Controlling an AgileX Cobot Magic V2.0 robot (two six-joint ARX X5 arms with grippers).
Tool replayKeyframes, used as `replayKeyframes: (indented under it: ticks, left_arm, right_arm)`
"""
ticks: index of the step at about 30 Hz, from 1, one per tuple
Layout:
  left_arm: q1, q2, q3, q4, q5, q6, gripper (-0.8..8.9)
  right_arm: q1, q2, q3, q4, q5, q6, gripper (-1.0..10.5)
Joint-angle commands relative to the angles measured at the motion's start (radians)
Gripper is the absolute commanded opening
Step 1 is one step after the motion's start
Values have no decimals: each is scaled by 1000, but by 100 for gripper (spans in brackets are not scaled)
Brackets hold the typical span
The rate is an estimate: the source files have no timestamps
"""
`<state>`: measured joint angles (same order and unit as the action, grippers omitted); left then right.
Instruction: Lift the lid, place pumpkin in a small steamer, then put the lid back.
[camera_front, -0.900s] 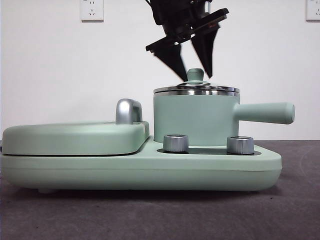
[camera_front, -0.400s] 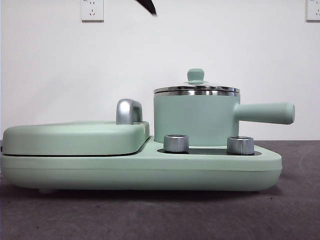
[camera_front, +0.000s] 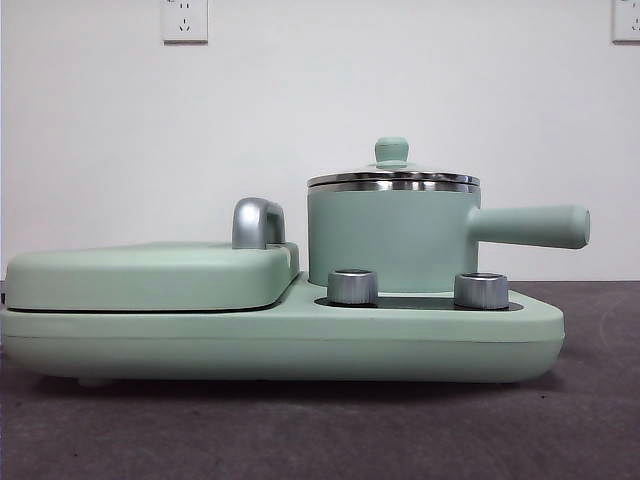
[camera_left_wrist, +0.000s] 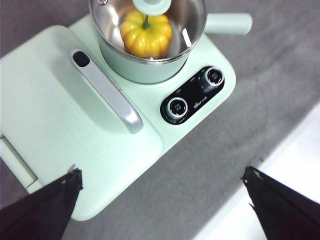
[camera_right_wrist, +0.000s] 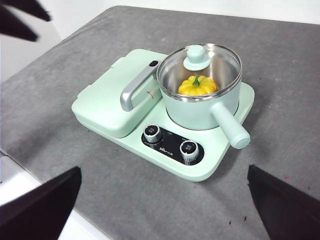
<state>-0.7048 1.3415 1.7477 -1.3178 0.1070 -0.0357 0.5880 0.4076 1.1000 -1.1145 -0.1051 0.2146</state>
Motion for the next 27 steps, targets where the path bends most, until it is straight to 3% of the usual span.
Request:
replayKeyframes:
  ticks: [1,5,10,17,19,20,21,22,27]
  left_arm:
    - [5,-173,-213,116,1,15,528]
    - [33,-439,-488,268,1,-12,527]
    - [56,-749,-779,415,-23,-108,527]
    - [60,-947,-912,417,-41,-114,524]
    - [60,-962,-911,418,-40,-116,395]
    - [60,-964,-911,415,-40,-116,232]
    - [60,-964,-911,407,-40,-116,-30]
    - [60,-963,-911,405,-40,-121,39]
    - [60,-964,-911,419,-40,-119,6]
  right_arm:
    - [5,3,-14,13,-2,11,550]
    - [5,3,-64,15,-3,21,550]
    - [5,3,-118,19,-6,33,550]
    - [5,3,-128,92,-6,32,550]
    - [5,2,-128,113,-6,33,543]
    - [5,2,-128,113,-7,33,469]
    - [5,2,-128,111,-6,32,223]
    - [5,3,-128,111,0,27,1]
    - [5,2,-128,132,6,41,43]
